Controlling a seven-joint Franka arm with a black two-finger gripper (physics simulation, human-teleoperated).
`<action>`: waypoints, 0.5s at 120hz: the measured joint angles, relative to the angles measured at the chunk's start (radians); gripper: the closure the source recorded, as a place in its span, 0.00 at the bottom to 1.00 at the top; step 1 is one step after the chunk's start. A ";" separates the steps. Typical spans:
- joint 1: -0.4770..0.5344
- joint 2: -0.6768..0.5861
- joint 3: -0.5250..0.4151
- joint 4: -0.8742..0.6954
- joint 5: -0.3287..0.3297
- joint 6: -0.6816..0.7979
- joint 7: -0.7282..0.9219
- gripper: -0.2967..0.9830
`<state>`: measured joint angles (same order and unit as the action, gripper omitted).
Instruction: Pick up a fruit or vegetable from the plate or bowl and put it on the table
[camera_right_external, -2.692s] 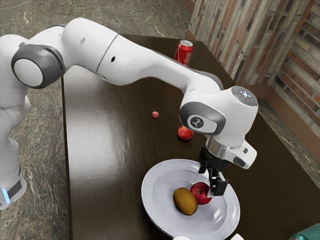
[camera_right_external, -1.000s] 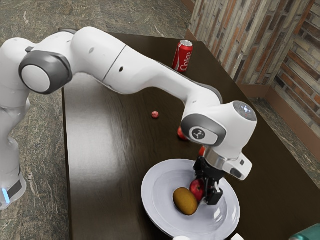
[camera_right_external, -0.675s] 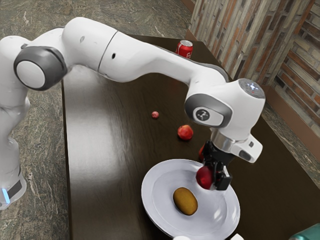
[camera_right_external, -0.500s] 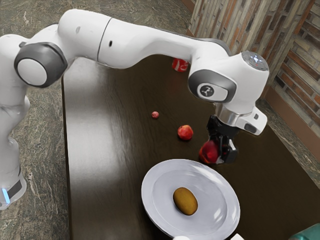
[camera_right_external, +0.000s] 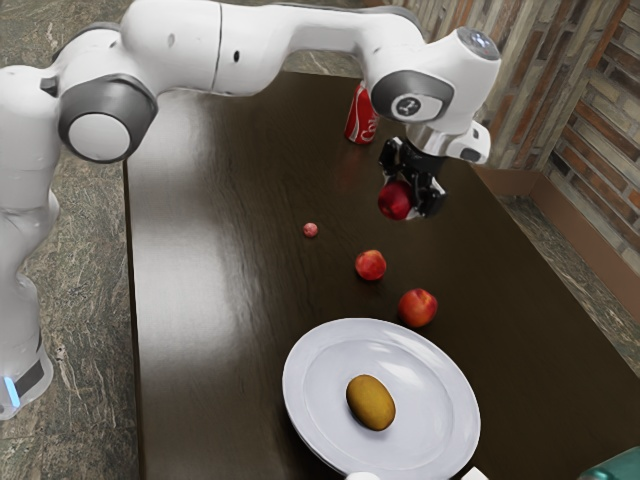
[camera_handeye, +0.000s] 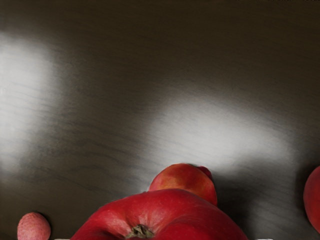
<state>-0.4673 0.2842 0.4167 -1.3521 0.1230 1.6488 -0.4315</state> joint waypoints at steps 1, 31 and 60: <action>0.000 0.000 0.001 0.000 0.000 0.000 0.000 0.43; 0.001 0.028 0.091 -0.047 0.002 0.087 -0.001 0.43; 0.020 0.049 0.099 -0.134 -0.011 0.221 -0.001 0.43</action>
<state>-0.4470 0.3327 0.5153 -1.4864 0.1115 1.8693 -0.4324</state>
